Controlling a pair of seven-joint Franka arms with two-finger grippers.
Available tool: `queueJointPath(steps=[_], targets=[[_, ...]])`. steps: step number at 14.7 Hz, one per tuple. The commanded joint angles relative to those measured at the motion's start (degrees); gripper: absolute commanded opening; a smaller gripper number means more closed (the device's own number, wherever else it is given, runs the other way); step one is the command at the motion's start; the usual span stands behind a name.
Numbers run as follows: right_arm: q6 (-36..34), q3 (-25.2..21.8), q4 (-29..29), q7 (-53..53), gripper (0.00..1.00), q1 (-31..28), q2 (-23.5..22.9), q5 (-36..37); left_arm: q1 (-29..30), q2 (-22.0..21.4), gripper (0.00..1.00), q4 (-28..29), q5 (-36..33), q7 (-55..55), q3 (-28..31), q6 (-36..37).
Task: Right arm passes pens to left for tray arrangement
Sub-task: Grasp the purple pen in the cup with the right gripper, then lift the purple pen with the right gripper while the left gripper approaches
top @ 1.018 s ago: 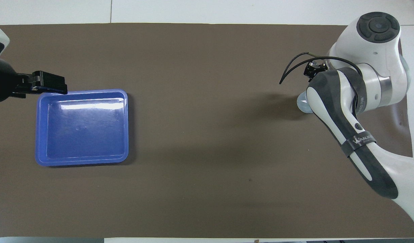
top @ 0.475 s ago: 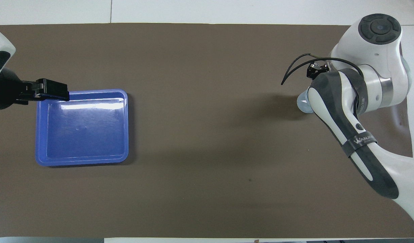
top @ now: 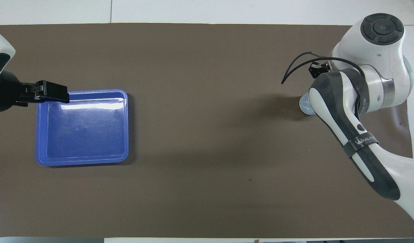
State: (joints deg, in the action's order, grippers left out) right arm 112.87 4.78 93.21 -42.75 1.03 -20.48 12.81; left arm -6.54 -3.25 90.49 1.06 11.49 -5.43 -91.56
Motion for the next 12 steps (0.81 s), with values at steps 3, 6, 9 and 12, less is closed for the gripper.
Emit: queueJointPath(steps=[3,6,9,12], targets=[[-1.23,0.23,1.45,3.02,0.00,-0.50,6.32,0.20,-1.46,-2.20,1.00,2.50,0.35,0.55,0.42,1.29],[-6.15,0.23,0.31,3.11,0.00,-0.50,10.80,-5.32,-1.37,-2.46,1.00,2.67,0.26,0.38,0.42,1.47],[-9.24,0.23,0.39,3.20,0.00,-0.41,15.81,-10.60,-1.46,-2.46,1.00,2.59,0.35,0.46,0.42,2.00],[-8.72,0.67,0.13,2.85,0.00,-0.41,18.28,-21.99,-1.55,-2.46,1.00,2.76,0.87,0.55,0.34,2.69]])
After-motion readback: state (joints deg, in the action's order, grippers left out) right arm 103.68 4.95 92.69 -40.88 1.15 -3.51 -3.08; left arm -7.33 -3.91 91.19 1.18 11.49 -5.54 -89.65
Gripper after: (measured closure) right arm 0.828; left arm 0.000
